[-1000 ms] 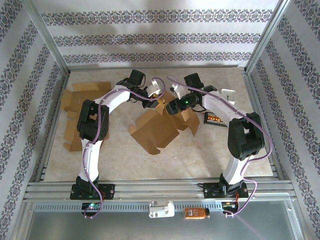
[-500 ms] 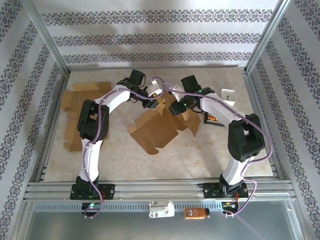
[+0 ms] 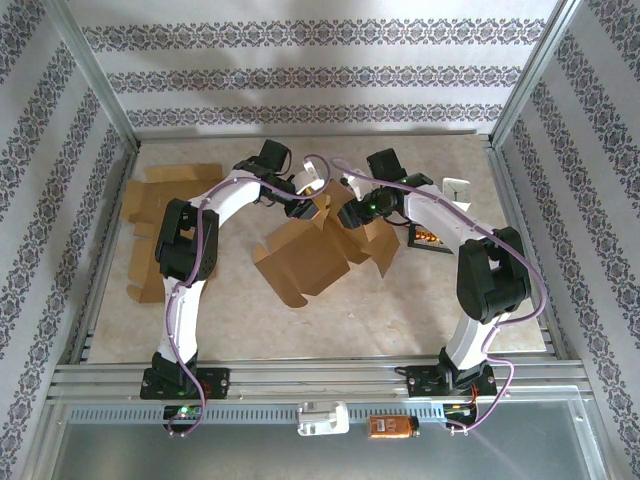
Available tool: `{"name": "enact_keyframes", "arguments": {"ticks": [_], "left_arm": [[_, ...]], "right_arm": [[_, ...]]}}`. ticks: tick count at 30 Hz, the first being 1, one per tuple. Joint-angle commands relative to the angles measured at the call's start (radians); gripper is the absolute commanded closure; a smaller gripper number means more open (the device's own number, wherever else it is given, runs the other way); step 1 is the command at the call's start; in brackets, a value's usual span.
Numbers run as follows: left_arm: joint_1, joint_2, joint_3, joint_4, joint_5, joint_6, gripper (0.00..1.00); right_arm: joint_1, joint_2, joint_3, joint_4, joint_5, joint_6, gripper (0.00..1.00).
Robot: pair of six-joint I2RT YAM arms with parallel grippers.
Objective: Fold the paper box
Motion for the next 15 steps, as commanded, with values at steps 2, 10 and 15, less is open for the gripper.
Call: {"name": "enact_keyframes", "arguments": {"ticks": [2,10,15], "left_arm": [[-0.028,0.026,0.012,0.047,0.022,-0.041,0.60],[-0.042,0.051,0.036,0.078,-0.014,-0.162,0.68],[-0.048,0.031,-0.017,0.188,-0.059,-0.281,0.75]], "right_arm": [[0.020,-0.009,0.013,0.032,-0.120,0.017,0.54],[0.027,-0.006,0.012,0.048,-0.165,0.039,0.54],[0.026,0.005,0.020,0.059,-0.185,0.076,0.53]]}}
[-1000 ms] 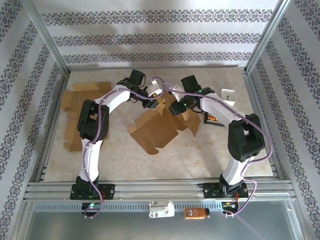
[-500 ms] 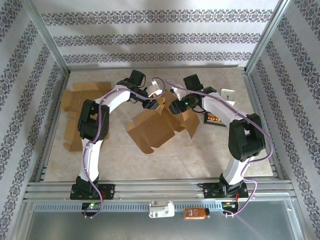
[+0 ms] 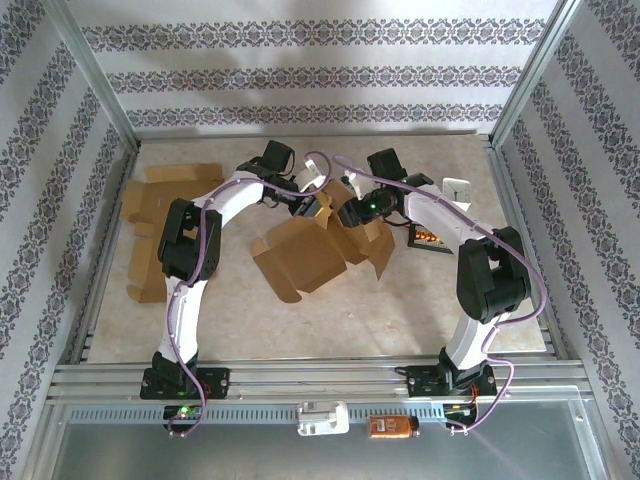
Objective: Fold the paper box
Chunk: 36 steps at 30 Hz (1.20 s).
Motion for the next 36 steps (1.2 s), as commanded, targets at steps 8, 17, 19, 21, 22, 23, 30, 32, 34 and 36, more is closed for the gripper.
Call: {"name": "enact_keyframes", "arguments": {"ticks": [8,17,19,21,22,23,30,32,34,36], "left_arm": [[-0.052,-0.055,-0.186,0.368,-0.033,-0.199,0.48],[-0.059,-0.049,-0.189,0.402,-0.041,-0.235,0.61],[-0.070,-0.043,-0.183,0.407,-0.056,-0.235,0.66],[-0.080,-0.041,-0.182,0.413,-0.080,-0.239,0.70],[-0.083,-0.040,-0.181,0.414,-0.087,-0.241,0.72],[-0.085,-0.038,-0.182,0.417,-0.102,-0.250,0.74],[-0.090,-0.044,-0.198,0.463,-0.237,-0.386,0.84],[-0.089,-0.049,-0.207,0.478,-0.226,-0.399,0.72],[-0.089,-0.062,-0.233,0.523,-0.184,-0.393,0.50],[-0.088,-0.075,-0.256,0.572,-0.145,-0.397,0.41]], "right_arm": [[0.024,0.005,0.015,0.059,-0.144,0.041,0.52],[0.021,0.007,0.014,0.060,-0.161,0.053,0.52],[0.023,0.008,0.014,0.061,-0.169,0.052,0.52],[0.024,0.006,0.013,0.061,-0.180,0.048,0.52],[0.024,0.005,0.012,0.060,-0.186,0.047,0.52],[0.024,0.005,0.011,0.059,-0.191,0.046,0.52],[0.023,-0.004,0.004,0.058,-0.212,0.046,0.52],[0.023,-0.005,0.005,0.057,-0.219,0.049,0.51],[0.022,-0.003,0.005,0.057,-0.226,0.046,0.51],[0.023,-0.002,0.008,0.052,-0.225,0.046,0.51]]}}
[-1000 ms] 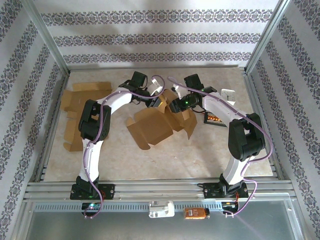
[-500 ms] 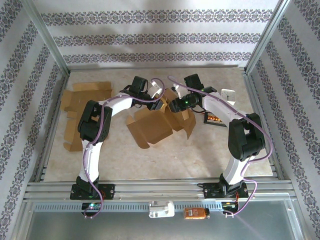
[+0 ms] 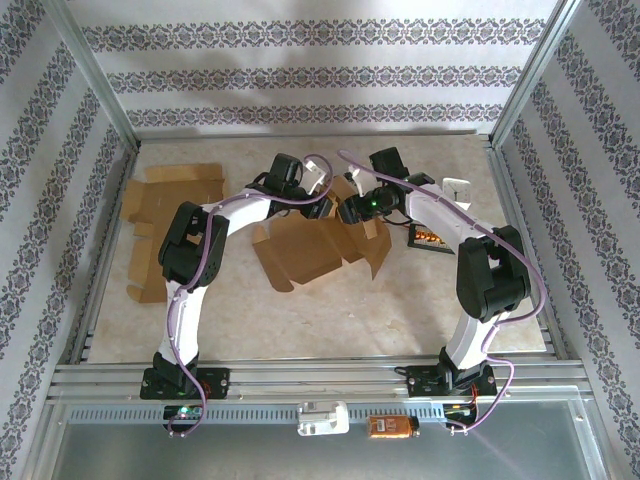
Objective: Fold the paper box
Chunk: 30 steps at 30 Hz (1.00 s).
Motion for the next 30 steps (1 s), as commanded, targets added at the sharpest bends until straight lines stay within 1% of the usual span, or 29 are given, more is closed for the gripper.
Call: {"name": "enact_keyframes", "arguments": {"ticks": [1,5,8,10,12,16,19,20,22,23,24,25,26,27,28,29,30], "left_arm": [[-0.025,-0.034,-0.033,0.138,0.051,-0.046,0.40],[-0.012,-0.048,-0.029,0.147,0.110,-0.046,0.42],[0.003,-0.071,-0.045,0.177,0.200,-0.034,0.43],[0.010,-0.072,-0.030,0.165,0.235,-0.031,0.52],[0.010,-0.061,-0.003,0.122,0.219,-0.016,0.60],[0.009,-0.034,0.033,0.075,0.182,-0.006,0.75],[0.002,-0.031,0.023,0.074,0.135,0.014,0.95],[-0.003,-0.032,0.018,0.066,0.117,0.027,0.99],[-0.010,-0.035,0.016,0.048,0.084,0.053,1.00],[-0.012,-0.036,0.014,0.045,0.078,0.057,0.98],[-0.013,-0.040,0.010,0.047,0.075,0.055,0.88],[-0.013,-0.043,0.007,0.051,0.068,0.049,0.73],[-0.013,-0.046,0.004,0.053,0.061,0.044,0.64],[-0.013,-0.051,0.000,0.052,0.054,0.046,0.61],[-0.012,-0.056,-0.003,0.052,0.045,0.051,0.61],[-0.012,-0.060,-0.008,0.054,0.034,0.054,0.66],[-0.012,-0.065,-0.013,0.055,0.020,0.057,0.81]], "right_arm": [[0.036,-0.010,0.010,0.022,-0.216,-0.024,0.51],[0.034,-0.013,0.010,0.012,-0.216,-0.033,0.51],[0.033,-0.016,0.007,0.000,-0.216,-0.045,0.51],[0.033,-0.017,0.005,-0.004,-0.226,-0.049,0.51],[0.034,-0.018,0.006,-0.003,-0.234,-0.048,0.51],[0.037,-0.011,0.017,-0.004,-0.244,-0.041,0.50],[0.043,-0.010,0.021,-0.005,-0.229,-0.041,0.49],[0.042,-0.010,0.023,-0.006,-0.226,-0.041,0.49],[0.043,-0.010,0.026,-0.009,-0.225,-0.041,0.49],[0.044,-0.011,0.027,-0.010,-0.225,-0.043,0.49],[0.044,-0.012,0.028,-0.010,-0.226,-0.045,0.49],[0.044,-0.013,0.029,-0.010,-0.224,-0.046,0.49],[0.045,-0.015,0.029,-0.010,-0.222,-0.046,0.49],[0.045,-0.015,0.031,-0.011,-0.220,-0.046,0.49],[0.045,-0.014,0.031,-0.012,-0.217,-0.046,0.49],[0.045,-0.014,0.031,-0.014,-0.215,-0.046,0.49],[0.045,-0.015,0.031,-0.013,-0.214,-0.046,0.48]]}}
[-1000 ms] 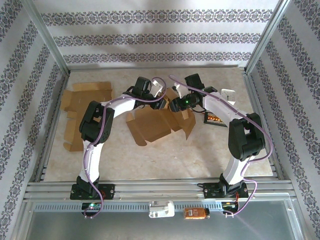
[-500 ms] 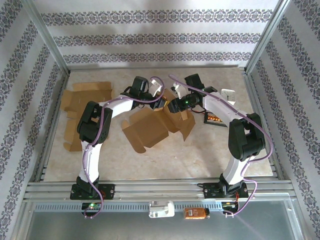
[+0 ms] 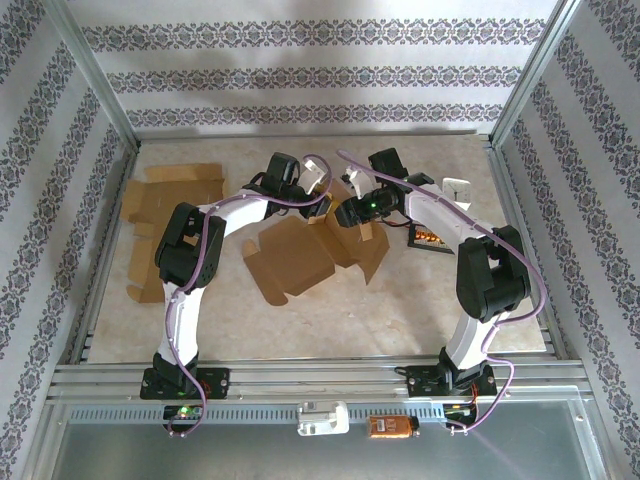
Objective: Fold the paper box
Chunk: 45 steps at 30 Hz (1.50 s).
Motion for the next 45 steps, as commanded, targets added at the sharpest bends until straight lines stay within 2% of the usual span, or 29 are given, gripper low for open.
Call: {"name": "enact_keyframes", "arguments": {"ticks": [1,2,6,8,10,12,20,23,25,33,37,45], "left_arm": [[-0.021,-0.041,0.004,0.034,-0.039,0.008,0.95],[-0.021,-0.044,-0.001,0.036,-0.048,0.010,1.00],[-0.020,-0.060,-0.018,0.039,-0.048,0.005,1.00],[-0.020,-0.066,-0.025,0.023,-0.032,-0.005,0.84],[-0.020,-0.072,-0.034,0.010,-0.015,-0.007,0.73],[-0.020,-0.072,-0.040,-0.008,-0.022,0.000,0.68],[-0.021,-0.048,-0.037,-0.094,-0.079,0.068,0.67],[-0.021,-0.051,-0.050,-0.096,-0.080,0.097,0.59],[-0.021,-0.044,-0.042,-0.121,-0.084,0.112,0.57],[-0.004,-0.010,0.022,-0.232,0.040,0.115,0.56],[0.019,-0.023,0.005,-0.220,0.130,0.086,0.50],[0.035,-0.033,0.010,-0.295,0.103,0.125,0.54]], "right_arm": [[0.042,-0.014,0.029,0.011,-0.126,-0.039,0.49],[0.043,-0.014,0.029,0.010,-0.124,-0.038,0.49],[0.046,-0.017,0.027,0.009,-0.120,-0.040,0.48],[0.045,-0.017,0.027,0.010,-0.117,-0.043,0.48],[0.045,-0.017,0.025,0.010,-0.117,-0.043,0.48],[0.046,-0.016,0.025,0.009,-0.115,-0.045,0.48],[0.045,-0.021,0.025,0.009,-0.100,-0.049,0.48],[0.044,-0.023,0.027,0.006,-0.092,-0.053,0.48],[0.044,-0.022,0.028,0.006,-0.089,-0.055,0.48],[0.042,-0.026,0.036,-0.006,-0.077,-0.067,0.48],[0.041,-0.027,0.033,-0.008,-0.077,-0.069,0.47],[0.040,-0.023,0.035,-0.007,-0.077,-0.069,0.48]]}}
